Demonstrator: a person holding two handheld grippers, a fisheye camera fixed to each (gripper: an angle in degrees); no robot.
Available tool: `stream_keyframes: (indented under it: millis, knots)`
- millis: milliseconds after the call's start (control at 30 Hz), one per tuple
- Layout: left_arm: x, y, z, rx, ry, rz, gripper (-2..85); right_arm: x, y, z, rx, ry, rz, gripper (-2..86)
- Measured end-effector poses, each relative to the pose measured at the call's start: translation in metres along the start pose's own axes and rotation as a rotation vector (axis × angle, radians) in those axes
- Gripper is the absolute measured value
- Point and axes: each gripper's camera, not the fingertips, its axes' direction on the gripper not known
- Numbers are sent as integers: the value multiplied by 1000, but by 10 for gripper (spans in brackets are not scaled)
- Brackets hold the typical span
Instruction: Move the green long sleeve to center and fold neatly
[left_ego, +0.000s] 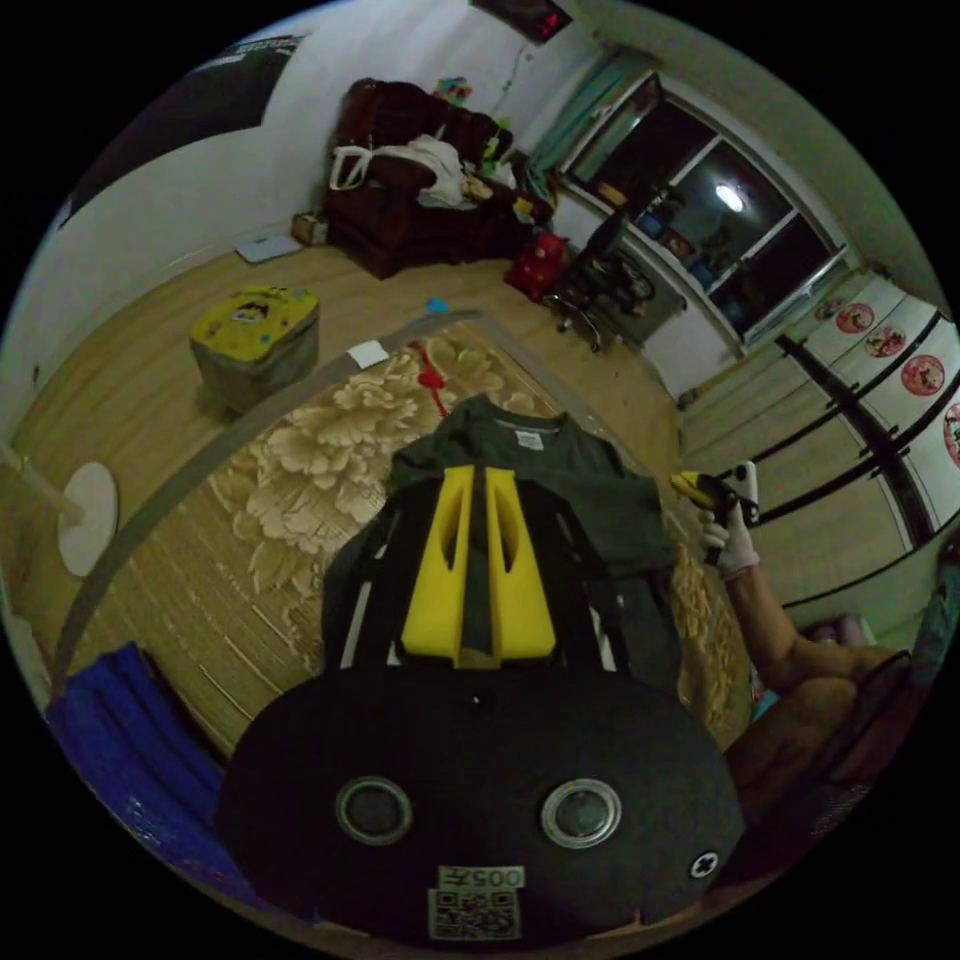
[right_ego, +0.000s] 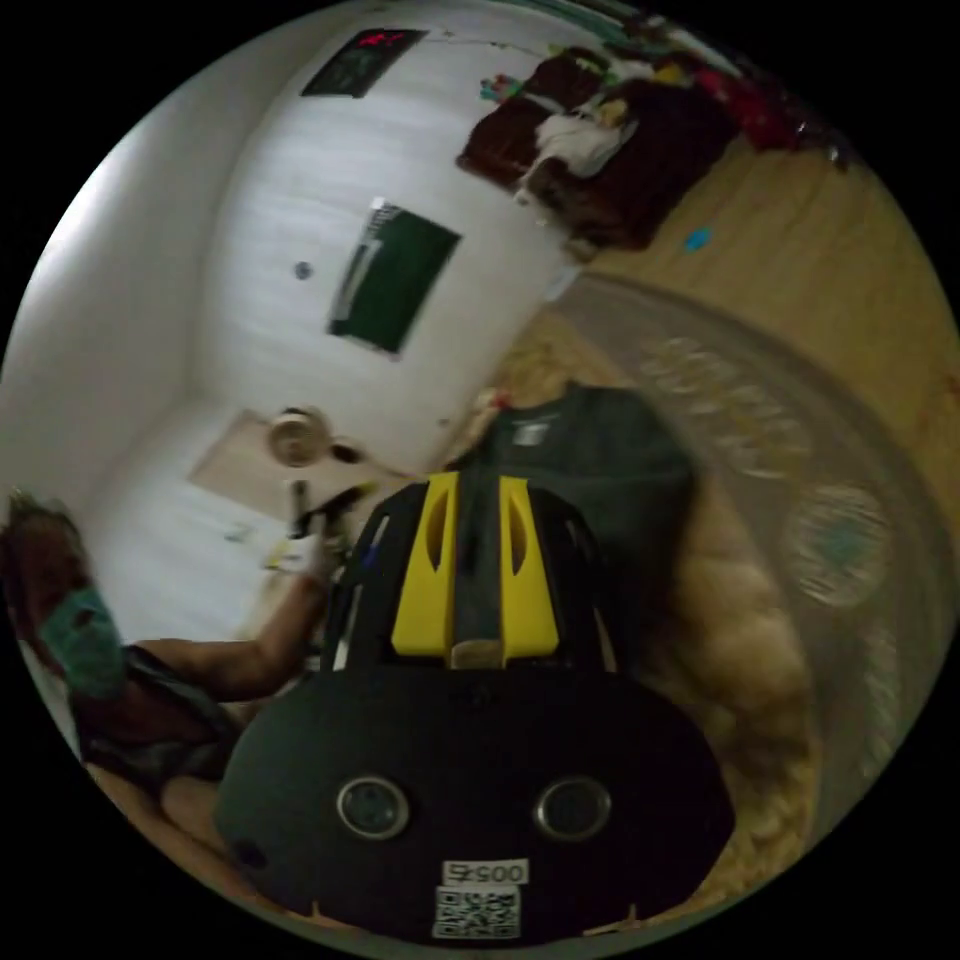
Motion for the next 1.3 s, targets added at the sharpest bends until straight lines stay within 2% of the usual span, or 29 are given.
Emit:
stream_keyframes:
  millis: [100,300,467,533,600,700,767,833,933,1033,1133,1233,1300]
  knots:
    - [-4,-1,22,-62,61,42,0,4,16,0,-69,281,10,79]
    - [20,-26,86,-231,214,161,-6,-21,46,13,-123,219,-52,98]
    - [48,-57,127,-301,229,280,-7,-50,50,43,-219,281,-158,73]
    - [56,-72,144,-342,150,304,-6,-63,46,46,-224,387,-190,42]
    - [58,-83,151,-360,117,300,-7,-85,43,37,-184,646,-252,10]
    - [55,-98,160,-403,105,257,-7,-106,46,43,-237,878,-342,15]
    - [52,-104,166,-445,95,255,-7,-100,49,57,-383,870,-302,28]
    - [53,-109,169,-450,117,259,-7,-95,50,60,-469,747,-261,40]
    - [60,-116,168,-441,93,288,-7,-101,36,29,-348,611,-210,41]
    - [73,-124,168,-403,44,351,-7,-113,3,-9,-105,540,-210,36]
    - [89,-135,168,-339,7,405,-6,-120,-47,5,-84,591,-264,40]
    - [100,-150,176,-342,15,409,-7,-112,-93,53,-213,632,-260,57]
    - [105,-158,181,-338,17,407,-7,-104,-111,96,-358,758,-271,71]
